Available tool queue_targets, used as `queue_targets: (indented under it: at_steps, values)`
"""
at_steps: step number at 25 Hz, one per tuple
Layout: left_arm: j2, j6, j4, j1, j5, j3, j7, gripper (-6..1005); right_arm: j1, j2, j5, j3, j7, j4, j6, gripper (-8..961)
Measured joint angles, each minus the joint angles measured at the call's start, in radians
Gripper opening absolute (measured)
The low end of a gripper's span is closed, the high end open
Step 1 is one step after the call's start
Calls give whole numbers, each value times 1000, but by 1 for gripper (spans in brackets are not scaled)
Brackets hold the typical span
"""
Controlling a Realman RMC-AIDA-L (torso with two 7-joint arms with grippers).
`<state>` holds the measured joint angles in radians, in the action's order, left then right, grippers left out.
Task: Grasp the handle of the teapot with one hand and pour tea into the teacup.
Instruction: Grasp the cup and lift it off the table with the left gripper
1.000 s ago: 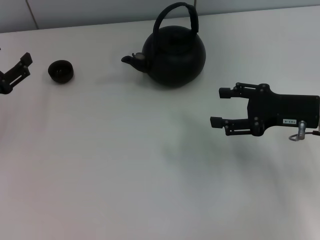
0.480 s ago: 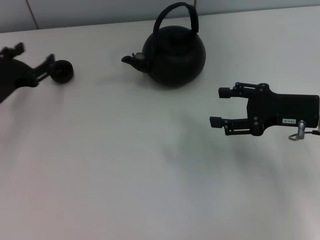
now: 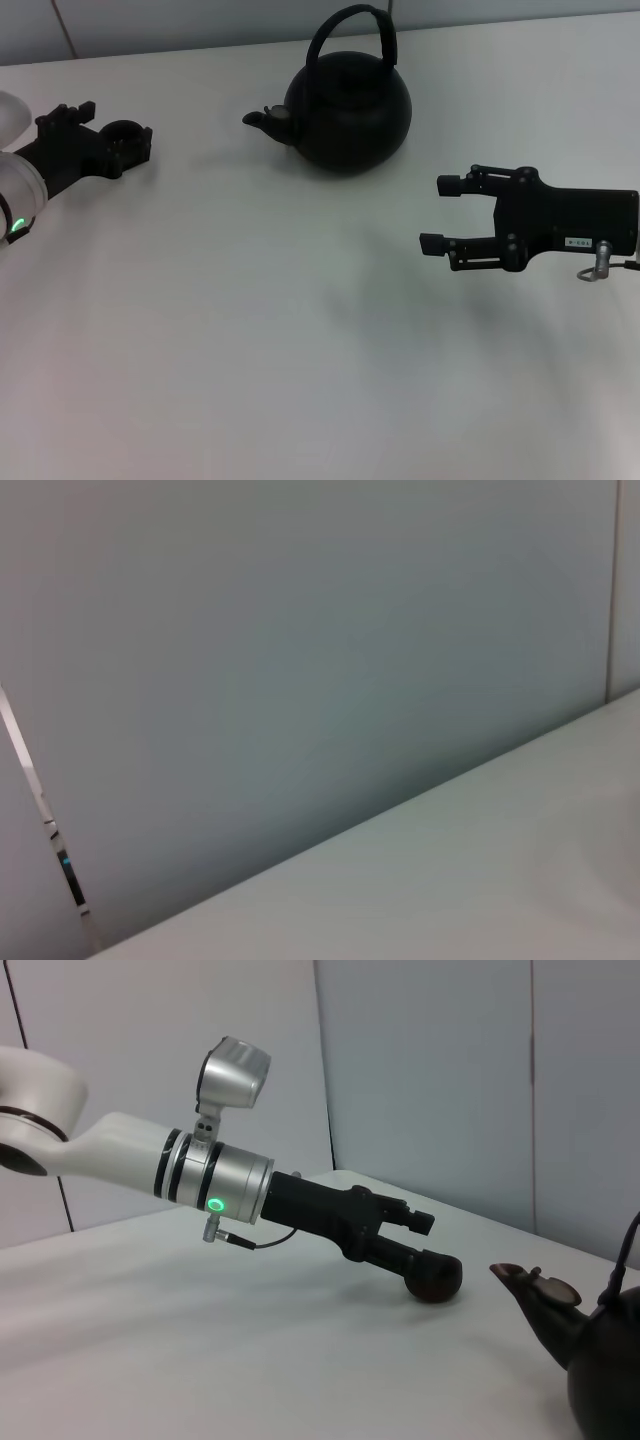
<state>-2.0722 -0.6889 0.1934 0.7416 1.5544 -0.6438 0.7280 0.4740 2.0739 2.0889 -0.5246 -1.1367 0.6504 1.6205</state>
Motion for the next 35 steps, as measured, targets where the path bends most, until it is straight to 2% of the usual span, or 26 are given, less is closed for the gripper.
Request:
queue_targets:
  at_steps: [3, 13, 35]
  values:
    - [0, 69, -7, 15, -5, -35, 11, 828, 0, 0, 0, 0, 0, 0, -7, 822]
    - [2, 133, -28, 39, -1, -44, 23, 827, 3, 0, -2, 0, 10, 0, -8, 822]
    - [6, 161, -36, 48, 0, -62, 31, 804, 29, 2, -6, 0, 11, -15, -10, 823]
